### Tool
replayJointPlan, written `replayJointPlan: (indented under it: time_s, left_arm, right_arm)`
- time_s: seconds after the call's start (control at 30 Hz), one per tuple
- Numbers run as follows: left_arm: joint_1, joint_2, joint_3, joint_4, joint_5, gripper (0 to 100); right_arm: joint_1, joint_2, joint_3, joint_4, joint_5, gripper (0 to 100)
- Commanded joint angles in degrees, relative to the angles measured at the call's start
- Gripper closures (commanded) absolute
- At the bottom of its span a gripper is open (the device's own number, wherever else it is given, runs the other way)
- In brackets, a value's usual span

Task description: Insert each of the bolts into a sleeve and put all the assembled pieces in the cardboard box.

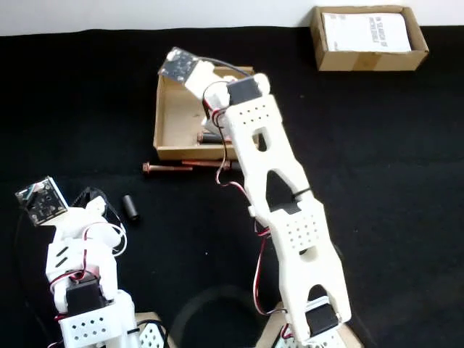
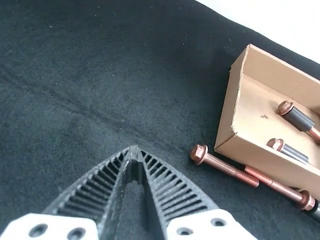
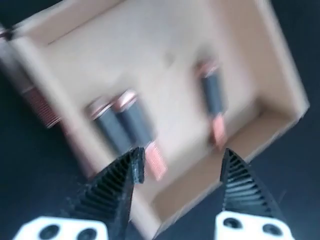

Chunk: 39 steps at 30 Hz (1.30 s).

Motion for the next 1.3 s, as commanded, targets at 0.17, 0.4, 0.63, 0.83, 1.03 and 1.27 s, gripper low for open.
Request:
replayJointPlan:
  time_s: [0.17,0.4,0.63,0.83,1.03,1.27]
  left_arm:
    - [-0.4,-0.7,0.9,0.2,-0.4,98]
    - [-0.4,-0.7,0.9,0.2,-0.4,98]
    - [0.7,-0.7,0.9,0.4,-0.4,98]
    - [0.7,-0.7,0.9,0.3,-0.4,98]
    - [0.5,-0.7,0.9,0.3,-0.4,98]
    - [0.5,-0.7,0.9,0.3,-0.4,98]
  right_arm:
    - [0.2,-10.0,-1.5,12.9,-9.8,87.5]
    - [-2.2,-29.2,34.2,12.6,-8.1,88.5]
    - [0.0,-37.1,56.8,4.5,-2.1,88.5]
    - [2.2,-35.1,64.4,-12.2,3.1,88.5]
    - [2.4,-28.2,62.4,-19.7,6.4,88.5]
    - [2.7,-18.6,49.9,-19.6,7.7,88.5]
